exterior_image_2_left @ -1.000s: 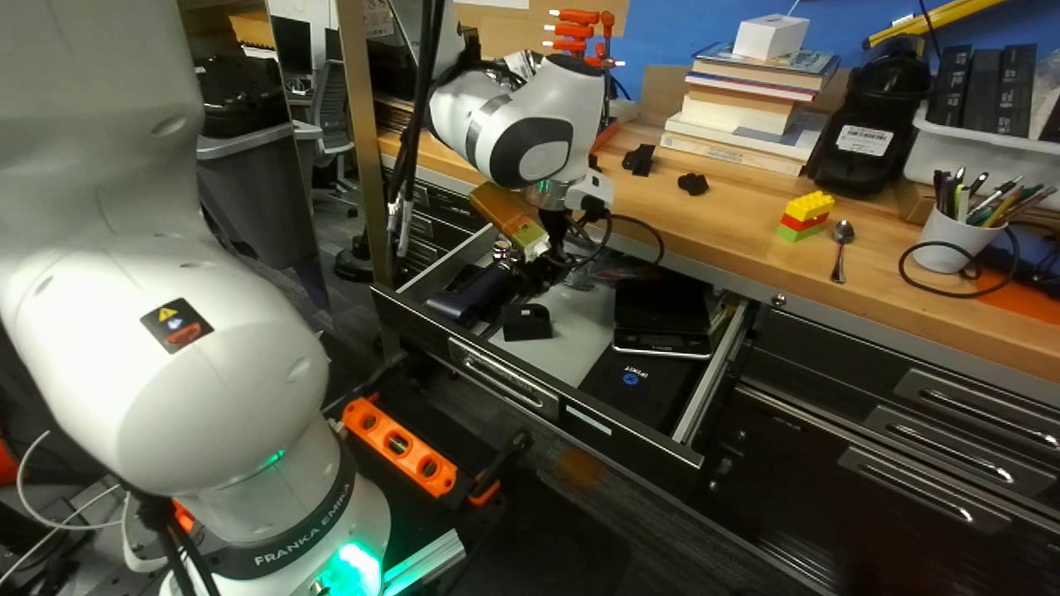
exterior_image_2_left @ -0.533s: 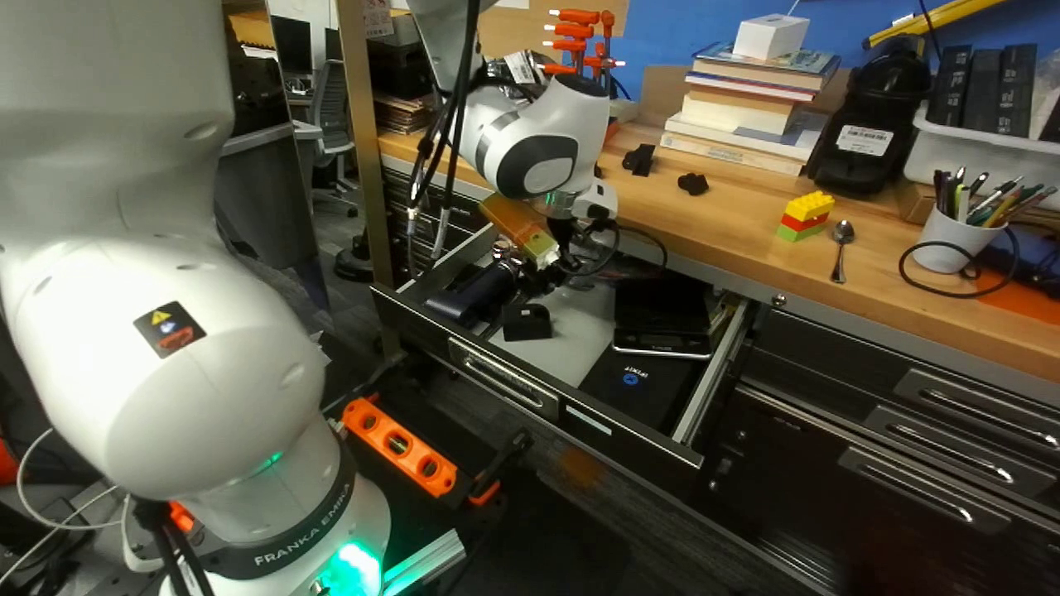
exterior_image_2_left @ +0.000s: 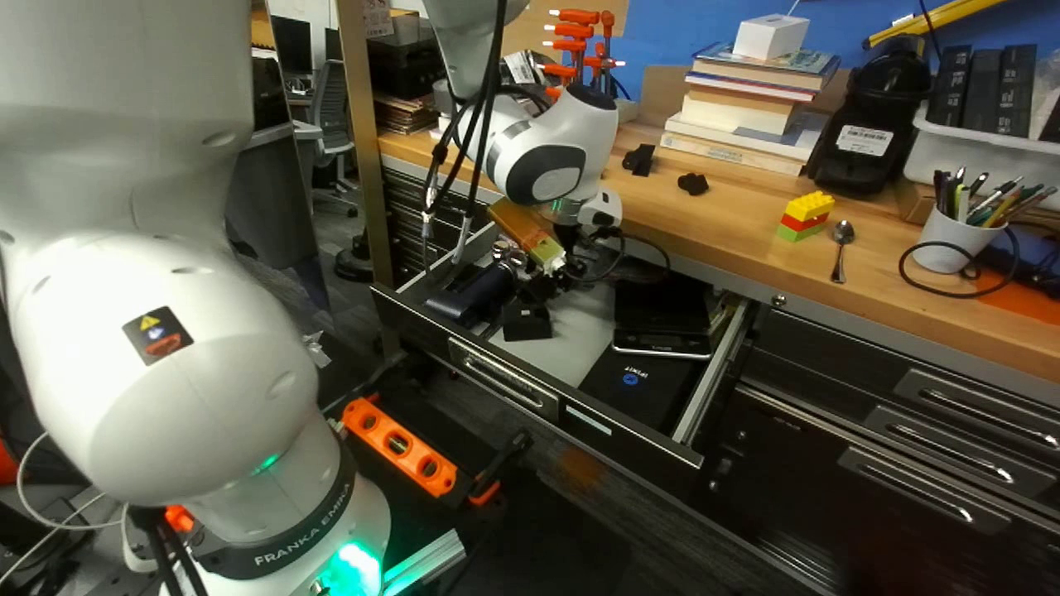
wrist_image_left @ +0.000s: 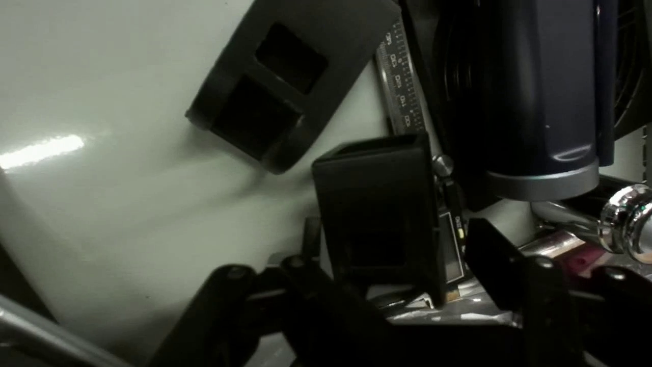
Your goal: Pick up the black objects from the countertop and put them inside the open drawer then close the drawer
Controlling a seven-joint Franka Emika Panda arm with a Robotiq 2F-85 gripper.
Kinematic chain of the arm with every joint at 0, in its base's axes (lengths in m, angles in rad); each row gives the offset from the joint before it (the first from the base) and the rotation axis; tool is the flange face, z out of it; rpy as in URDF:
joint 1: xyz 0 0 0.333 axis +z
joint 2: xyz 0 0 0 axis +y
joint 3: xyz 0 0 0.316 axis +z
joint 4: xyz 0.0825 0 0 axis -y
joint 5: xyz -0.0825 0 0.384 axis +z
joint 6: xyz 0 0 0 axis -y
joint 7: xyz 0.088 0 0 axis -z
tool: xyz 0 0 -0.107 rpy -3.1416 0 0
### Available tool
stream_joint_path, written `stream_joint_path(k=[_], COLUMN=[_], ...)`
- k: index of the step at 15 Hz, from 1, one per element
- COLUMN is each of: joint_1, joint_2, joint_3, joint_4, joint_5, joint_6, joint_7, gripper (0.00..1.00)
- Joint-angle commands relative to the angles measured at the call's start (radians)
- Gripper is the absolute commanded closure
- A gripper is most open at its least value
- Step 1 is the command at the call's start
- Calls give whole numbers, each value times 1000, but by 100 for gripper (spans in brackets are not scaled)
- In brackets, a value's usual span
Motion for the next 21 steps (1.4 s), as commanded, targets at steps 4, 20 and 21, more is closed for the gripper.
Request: stream_joint_path(k=[4,20,21], joint_1=[21,57,55], joint_2=[-73,-83,-62], joint_3=[-53,-102,-92], joint_4=[-21,468,496], joint_5=[-67,-285,-268], joint_6=[-51,-399,-406], joint_7=[89,49,29], gripper=[0,0,0])
